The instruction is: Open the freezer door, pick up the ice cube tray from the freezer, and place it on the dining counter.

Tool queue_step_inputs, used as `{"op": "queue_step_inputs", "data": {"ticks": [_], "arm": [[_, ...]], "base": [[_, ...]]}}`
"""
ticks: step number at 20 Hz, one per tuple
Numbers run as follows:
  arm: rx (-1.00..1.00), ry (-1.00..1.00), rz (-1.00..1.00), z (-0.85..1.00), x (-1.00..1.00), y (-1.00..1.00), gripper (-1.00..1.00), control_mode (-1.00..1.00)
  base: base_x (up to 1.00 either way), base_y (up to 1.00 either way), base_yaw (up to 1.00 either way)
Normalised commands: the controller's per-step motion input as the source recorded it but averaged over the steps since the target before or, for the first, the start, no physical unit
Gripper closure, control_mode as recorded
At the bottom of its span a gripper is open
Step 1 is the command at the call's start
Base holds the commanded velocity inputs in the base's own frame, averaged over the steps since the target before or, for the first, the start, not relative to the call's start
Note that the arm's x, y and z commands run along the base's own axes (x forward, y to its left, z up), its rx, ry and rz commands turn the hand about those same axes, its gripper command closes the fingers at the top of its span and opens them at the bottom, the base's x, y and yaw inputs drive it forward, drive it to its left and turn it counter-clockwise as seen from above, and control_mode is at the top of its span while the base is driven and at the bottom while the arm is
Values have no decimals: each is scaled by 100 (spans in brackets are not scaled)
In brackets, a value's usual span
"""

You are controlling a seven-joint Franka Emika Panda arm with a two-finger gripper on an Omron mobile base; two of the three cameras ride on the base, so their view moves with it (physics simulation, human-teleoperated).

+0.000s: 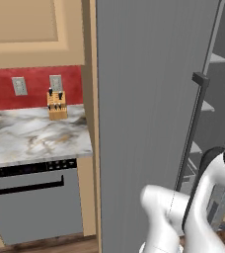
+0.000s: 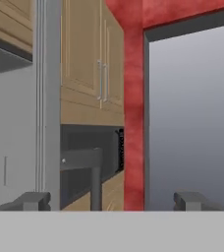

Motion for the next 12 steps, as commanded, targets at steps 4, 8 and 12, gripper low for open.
{"op": "queue_step_inputs", "data": {"ticks": [4, 8, 12], "arm": [[4, 2, -8, 3, 39, 5, -100, -100], [4, 4, -7, 0, 43, 8, -100, -100], [1, 4, -9, 0, 39, 12, -100, -100]], "base": [[0, 0, 0], [0, 0, 0], [0, 0, 0]]}}
